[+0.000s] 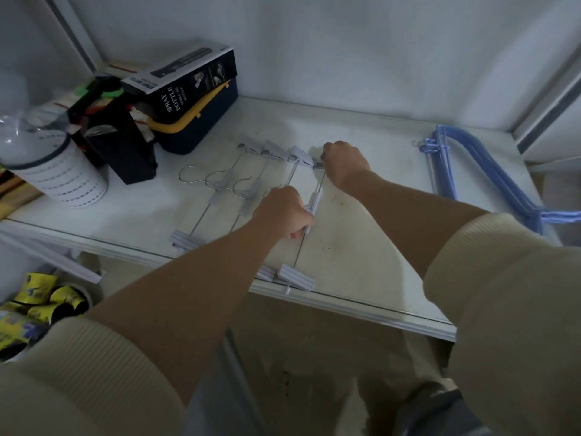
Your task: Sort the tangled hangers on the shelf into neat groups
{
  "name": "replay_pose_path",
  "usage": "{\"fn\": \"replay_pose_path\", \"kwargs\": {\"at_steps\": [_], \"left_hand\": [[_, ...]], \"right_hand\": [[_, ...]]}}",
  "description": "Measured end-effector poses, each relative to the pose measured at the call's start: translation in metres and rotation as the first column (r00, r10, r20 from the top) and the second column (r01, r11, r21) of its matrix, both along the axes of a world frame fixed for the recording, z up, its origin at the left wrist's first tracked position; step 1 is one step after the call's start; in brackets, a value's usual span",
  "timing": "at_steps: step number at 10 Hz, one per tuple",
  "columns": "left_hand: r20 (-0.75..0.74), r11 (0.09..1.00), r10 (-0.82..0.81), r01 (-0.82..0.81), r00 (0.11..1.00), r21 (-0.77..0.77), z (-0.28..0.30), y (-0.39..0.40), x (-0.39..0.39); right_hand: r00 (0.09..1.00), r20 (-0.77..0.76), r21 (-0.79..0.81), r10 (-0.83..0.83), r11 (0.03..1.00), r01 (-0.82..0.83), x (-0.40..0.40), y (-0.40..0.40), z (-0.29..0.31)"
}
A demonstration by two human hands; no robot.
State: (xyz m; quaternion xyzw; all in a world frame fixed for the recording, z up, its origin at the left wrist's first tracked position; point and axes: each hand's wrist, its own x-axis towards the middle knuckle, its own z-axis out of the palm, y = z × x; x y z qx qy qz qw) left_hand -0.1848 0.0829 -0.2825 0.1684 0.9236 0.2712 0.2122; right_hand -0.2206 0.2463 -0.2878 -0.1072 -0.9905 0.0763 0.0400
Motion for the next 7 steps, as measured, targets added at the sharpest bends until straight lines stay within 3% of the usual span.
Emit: {"fn": "replay_pose_path", "kwargs": {"at_steps": [3, 5, 7], "left_hand": [[-0.093, 0.991, -0.067, 0.056, 0.993, -0.119, 0.018, -0.001, 0.003], [-0.324, 0.986, -0.13, 0.089, 0.937, -0.141, 0.058, 0.0, 0.015], [-0.504, 0.961, -0.251, 0.153, 0.826, -0.228, 0.102, 0.001, 0.036]], "right_hand": [[0.999, 0.004, -0.021, -0.032, 0.999, 0.032, 0.02, -0.01, 0.019], [0.995, -0.005, -0.013, -0.096, 0.995, 0.096, 0.06, -0.014, 0.049], [0.98, 0.026, -0.009, -0.197, 0.98, 0.197, 0.115, -0.011, 0.086]]}}
